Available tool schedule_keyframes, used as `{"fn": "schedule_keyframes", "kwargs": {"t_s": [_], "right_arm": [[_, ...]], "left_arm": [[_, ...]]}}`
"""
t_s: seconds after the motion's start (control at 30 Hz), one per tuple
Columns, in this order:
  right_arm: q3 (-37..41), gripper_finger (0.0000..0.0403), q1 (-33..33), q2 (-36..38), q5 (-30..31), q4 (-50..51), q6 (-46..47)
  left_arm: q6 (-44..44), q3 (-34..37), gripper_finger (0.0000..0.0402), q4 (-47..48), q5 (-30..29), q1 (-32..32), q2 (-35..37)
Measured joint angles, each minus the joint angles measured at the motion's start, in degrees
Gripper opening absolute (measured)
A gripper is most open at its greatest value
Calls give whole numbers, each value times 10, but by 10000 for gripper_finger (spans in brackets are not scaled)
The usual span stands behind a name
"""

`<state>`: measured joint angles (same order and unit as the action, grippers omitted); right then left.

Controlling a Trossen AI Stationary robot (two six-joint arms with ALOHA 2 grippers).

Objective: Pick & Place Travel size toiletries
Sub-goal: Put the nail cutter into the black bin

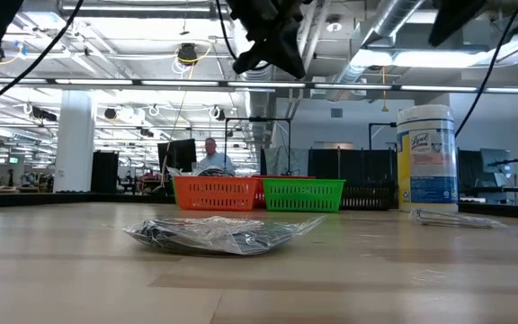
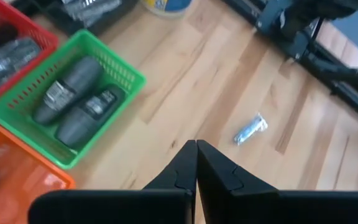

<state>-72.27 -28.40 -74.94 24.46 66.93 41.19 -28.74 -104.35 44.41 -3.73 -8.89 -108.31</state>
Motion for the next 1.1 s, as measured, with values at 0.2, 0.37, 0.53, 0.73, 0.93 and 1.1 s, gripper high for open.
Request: {"fn": "schedule_keyframes", "kwargs": {"t_s": [0.2,0.37,0.53,0.73,0.93,1.1], "right_arm": [[95,258,-19,0,-58,-16,-5],[179,258,-42,0,-146,-108,-10],[191,258,-34,-1,-167,-166,-34],[191,258,19,-1,-118,-163,-99],[191,258,89,-12,-125,-190,-130],[191,258,120,-61,-171,-218,-133]], "left_arm": [[-2,17,1,1,-3,22,0],[-2,21,1,2,-3,30,0],[-2,21,1,1,-5,30,0],[35,21,1,-8,-25,17,0],[61,21,1,-14,-25,-8,0],[94,22,1,-35,10,-25,0]]}}
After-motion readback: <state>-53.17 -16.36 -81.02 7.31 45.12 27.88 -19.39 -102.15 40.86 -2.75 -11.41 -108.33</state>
